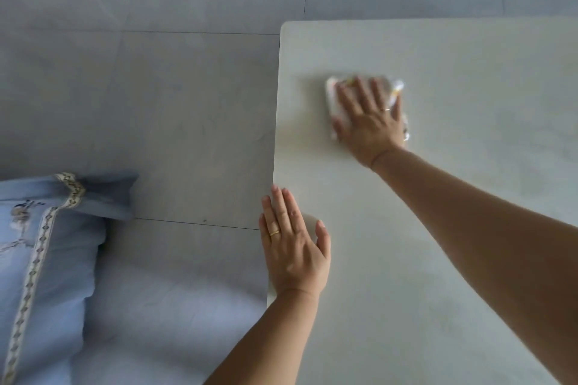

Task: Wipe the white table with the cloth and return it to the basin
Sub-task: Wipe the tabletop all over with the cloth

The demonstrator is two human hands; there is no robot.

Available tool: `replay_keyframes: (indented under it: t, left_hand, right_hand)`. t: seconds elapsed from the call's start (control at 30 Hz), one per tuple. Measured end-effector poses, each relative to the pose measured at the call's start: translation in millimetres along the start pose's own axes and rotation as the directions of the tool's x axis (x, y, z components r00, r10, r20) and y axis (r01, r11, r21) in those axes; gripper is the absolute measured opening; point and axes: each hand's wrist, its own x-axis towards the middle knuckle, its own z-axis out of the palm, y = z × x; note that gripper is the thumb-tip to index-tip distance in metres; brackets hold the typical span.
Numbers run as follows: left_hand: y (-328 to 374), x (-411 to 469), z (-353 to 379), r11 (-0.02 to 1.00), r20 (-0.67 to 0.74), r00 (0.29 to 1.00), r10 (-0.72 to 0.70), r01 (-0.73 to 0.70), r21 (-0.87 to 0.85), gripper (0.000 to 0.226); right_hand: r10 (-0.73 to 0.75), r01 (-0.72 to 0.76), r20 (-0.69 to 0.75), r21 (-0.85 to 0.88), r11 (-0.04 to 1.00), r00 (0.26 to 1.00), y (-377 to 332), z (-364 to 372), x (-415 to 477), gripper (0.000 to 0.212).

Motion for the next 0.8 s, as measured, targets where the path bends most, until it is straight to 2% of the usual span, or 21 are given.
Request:
replay_keyframes:
  t: [0.03,0.07,0.1,0.13,0.17,0.23,0.27,0.3,0.33,0.37,0.43,0.47,0.5,0.53,0.6,0.63,0.67,0.7,0.73,0.8]
  left_hand:
    - [-1,0,0,1.000,0.004,1.000,0.006,-0.006,0.007,0.071]
    - [-1,0,1,1.000,0.004,1.000,0.015,-0.015,0.018,0.071]
    - [-1,0,1,0.999,0.002,1.000,0.020,-0.020,0.026,0.070]
    - [-2,1,2,0.999,0.000,1.000,0.024,-0.024,0.032,0.069]
    - [-2,1,2,0.999,-0.004,1.000,0.030,-0.029,0.038,0.069]
    - [-1,0,1,0.998,-0.008,0.999,0.046,-0.045,0.054,0.067]
    - [-1,0,1,0.997,-0.007,0.998,0.057,-0.056,0.059,0.067]
    - [-3,0,1,0.995,-0.011,0.997,0.075,-0.075,0.062,0.066]
    - [-5,1,0,0.992,-0.021,0.994,0.105,-0.103,0.065,0.066]
    - [-6,4,-1,0.988,-0.034,0.989,0.141,-0.139,0.067,0.065]
    - [-8,19,-6,0.979,-0.070,0.977,0.200,-0.195,0.064,0.066]
    - [-6,31,-8,0.978,-0.090,0.974,0.207,-0.202,0.058,0.066]
    - [-3,46,-12,0.981,-0.108,0.975,0.193,-0.188,0.052,0.066]
    - [1,61,-15,0.986,-0.122,0.979,0.166,-0.161,0.046,0.065]
    - [11,88,-16,0.992,-0.104,0.987,0.122,-0.119,0.037,0.067]
    - [14,96,-15,0.993,-0.080,0.990,0.116,-0.114,0.035,0.069]
    - [17,102,-12,0.993,-0.066,0.991,0.119,-0.116,0.034,0.070]
    - [18,106,-9,0.992,-0.065,0.990,0.124,-0.122,0.036,0.071]
    - [18,107,-6,0.991,-0.068,0.989,0.130,-0.127,0.039,0.072]
    - [17,108,-4,0.991,-0.091,0.987,0.134,-0.131,0.040,0.074]
  right_hand:
    - [0.162,-0.161,-0.006,0.063,0.985,0.987,0,-1,4,0.062]
    - [0.259,-0.257,-0.023,0.089,0.962,0.965,-11,0,3,0.062]
    - [0.271,-0.268,-0.026,0.084,0.960,0.962,-27,2,-3,0.063]
    - [0.181,-0.179,-0.021,0.072,0.981,0.983,-46,6,-12,0.063]
    - [0.009,-0.009,-0.002,0.052,0.999,1.000,-61,9,-23,0.063]
    - [-0.340,0.342,0.074,-0.025,0.939,0.938,-66,10,-38,0.062]
    - [-0.417,0.422,0.088,-0.057,0.905,0.905,-53,7,-33,0.062]
    - [-0.398,0.403,0.079,-0.072,0.912,0.914,-37,4,-23,0.062]
    - [-0.298,0.301,0.056,-0.065,0.951,0.953,-21,2,-11,0.062]
    - [-0.129,0.129,0.027,-0.026,0.991,0.991,-7,-3,0,0.063]
    - [0.219,-0.219,0.004,0.089,0.972,0.976,0,-6,15,0.062]
    - [0.304,-0.301,-0.005,0.114,0.947,0.953,-10,-5,17,0.062]
    - [0.306,-0.303,-0.012,0.111,0.947,0.952,-25,-3,17,0.063]
    - [0.221,-0.219,-0.016,0.096,0.971,0.975,-42,0,13,0.063]
    - [-0.093,0.092,0.014,0.038,0.995,0.996,-56,2,6,0.062]
    - [-0.230,0.231,0.032,-0.013,0.973,0.973,-48,0,8,0.062]
    - [-0.299,0.301,0.035,-0.055,0.952,0.954,-34,-3,17,0.062]
    - [-0.285,0.286,0.026,-0.069,0.956,0.958,-18,-6,29,0.062]
    - [-0.196,0.196,0.008,-0.051,0.979,0.981,-4,-9,42,0.062]
    - [0.096,-0.095,-0.016,0.049,0.994,0.995,9,-12,62,0.061]
